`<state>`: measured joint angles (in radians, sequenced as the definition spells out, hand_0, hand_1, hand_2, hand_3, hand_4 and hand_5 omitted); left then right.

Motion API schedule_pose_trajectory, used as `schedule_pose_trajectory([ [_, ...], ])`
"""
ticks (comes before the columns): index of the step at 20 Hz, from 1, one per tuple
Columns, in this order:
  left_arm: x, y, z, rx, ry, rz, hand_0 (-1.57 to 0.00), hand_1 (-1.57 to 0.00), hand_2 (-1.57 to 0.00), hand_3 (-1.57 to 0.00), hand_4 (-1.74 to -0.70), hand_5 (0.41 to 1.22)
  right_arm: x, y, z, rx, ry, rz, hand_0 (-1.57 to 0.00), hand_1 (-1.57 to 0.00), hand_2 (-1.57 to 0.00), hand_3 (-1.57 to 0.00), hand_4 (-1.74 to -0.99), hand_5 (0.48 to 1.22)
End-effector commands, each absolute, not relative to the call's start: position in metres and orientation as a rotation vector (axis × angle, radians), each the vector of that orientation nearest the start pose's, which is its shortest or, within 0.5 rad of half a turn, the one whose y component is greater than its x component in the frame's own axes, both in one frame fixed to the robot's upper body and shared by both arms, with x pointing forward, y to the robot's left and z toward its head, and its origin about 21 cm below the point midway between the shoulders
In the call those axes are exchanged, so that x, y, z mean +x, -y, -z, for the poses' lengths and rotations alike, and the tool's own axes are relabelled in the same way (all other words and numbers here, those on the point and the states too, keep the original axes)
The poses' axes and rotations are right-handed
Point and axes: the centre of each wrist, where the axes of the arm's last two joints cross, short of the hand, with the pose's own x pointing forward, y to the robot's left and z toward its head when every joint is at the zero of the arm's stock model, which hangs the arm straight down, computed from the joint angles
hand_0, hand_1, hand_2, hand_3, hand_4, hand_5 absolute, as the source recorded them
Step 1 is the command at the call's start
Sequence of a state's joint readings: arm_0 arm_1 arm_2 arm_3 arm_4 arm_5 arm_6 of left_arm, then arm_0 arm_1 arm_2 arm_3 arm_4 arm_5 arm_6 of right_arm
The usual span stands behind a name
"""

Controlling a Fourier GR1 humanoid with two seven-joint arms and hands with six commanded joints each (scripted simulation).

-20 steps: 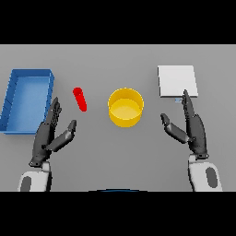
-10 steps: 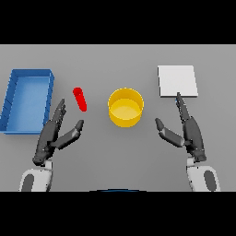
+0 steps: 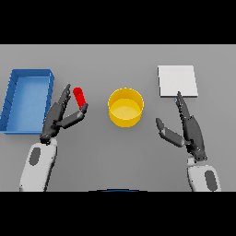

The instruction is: Pick up the red beaker and tilt it to pour out 1 green nut into yellow bowl. Pick up the yellow bowl and place it on the metallic measuring scale.

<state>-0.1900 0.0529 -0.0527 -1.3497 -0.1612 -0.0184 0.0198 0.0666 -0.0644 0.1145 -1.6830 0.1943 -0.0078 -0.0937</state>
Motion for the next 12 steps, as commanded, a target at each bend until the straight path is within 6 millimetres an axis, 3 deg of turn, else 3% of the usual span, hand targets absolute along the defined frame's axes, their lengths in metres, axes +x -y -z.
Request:
schedule_pose_trajectory([
  [1, 0.295, -0.203, 0.011, 0.057, 1.519, 0.301, 0.00, 0.00, 0.00, 0.00, -1.19, 0.641, 0.228, 0.223, -0.011, -0.135, 1.714, -0.279, 0.00, 0.00, 0.00, 0.00, -1.222, 0.626],
  [12, 0.338, -0.188, 0.016, 0.106, 1.492, 0.332, 0.00, 0.00, 0.00, 0.00, -1.22, 0.678, 0.228, 0.224, -0.013, -0.131, 1.709, -0.263, 0.00, 0.00, 0.00, 0.00, -1.241, 0.641],
])
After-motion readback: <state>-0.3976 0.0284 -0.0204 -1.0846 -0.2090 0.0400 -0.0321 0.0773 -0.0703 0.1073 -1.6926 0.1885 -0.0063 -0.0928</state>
